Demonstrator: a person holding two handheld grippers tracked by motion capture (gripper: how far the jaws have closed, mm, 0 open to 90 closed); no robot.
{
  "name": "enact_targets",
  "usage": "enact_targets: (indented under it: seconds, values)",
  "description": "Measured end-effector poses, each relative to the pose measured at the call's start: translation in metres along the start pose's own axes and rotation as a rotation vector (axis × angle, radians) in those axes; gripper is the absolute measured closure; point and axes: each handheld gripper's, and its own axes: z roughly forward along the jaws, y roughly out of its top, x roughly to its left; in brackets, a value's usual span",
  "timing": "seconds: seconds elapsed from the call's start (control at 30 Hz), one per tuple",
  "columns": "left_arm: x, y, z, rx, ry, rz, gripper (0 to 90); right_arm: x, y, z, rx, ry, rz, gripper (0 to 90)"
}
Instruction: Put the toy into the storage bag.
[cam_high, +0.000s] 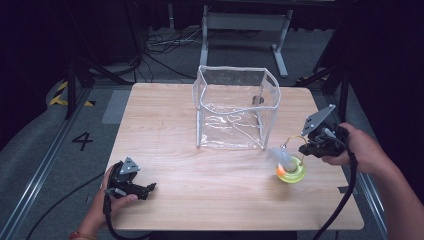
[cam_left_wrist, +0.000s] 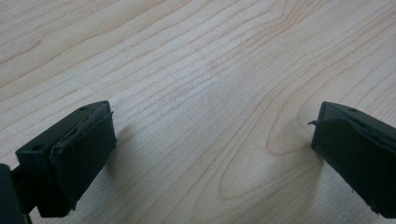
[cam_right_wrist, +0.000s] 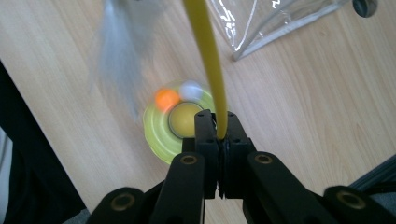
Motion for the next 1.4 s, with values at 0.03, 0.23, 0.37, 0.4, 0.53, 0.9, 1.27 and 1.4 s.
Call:
enact_targets:
  seconds: [0.03, 0.23, 0.37, 0.4, 0.53, 0.9, 1.27, 1.4]
  values:
    - [0.0, 0.0, 0.0, 0.0, 0.0, 0.0, 0.1, -0.003, -0.001, -0.001, -0.003, -0.006, 0.01, 88.3]
    - [0.0, 0.0, 0.0, 0.0, 0.0, 0.001, 0.1, -0.018, -0.005, -0.008, -0.003, -0.038, 0.047, 88.3]
    - [0.0, 0.0, 0.0, 0.0, 0.0, 0.001, 0.1, -0.028, -0.005, -0.02, -0.009, -0.059, 0.07, 88.2]
    - [0.0, 0.0, 0.0, 0.0, 0.0, 0.001, 0.1, -0.03, -0.005, -0.023, -0.01, -0.064, 0.074, 88.2]
    - [0.0, 0.0, 0.0, 0.0, 0.0, 0.0, 0.1, -0.042, -0.004, -0.036, -0.018, -0.093, 0.099, 88.2]
    - [0.0, 0.0, 0.0, 0.0, 0.001, 0.001, 0.1, -0.074, 0.009, -0.069, -0.036, -0.162, 0.151, 88.2]
    - [0.0, 0.0, 0.0, 0.0, 0.004, 0.002, 0.2, -0.093, 0.036, -0.097, -0.077, -0.201, 0.145, 88.2]
    - [0.0, 0.0, 0.0, 0.0, 0.003, 0.001, 0.2, -0.094, 0.046, -0.105, -0.086, -0.212, 0.138, 88.2]
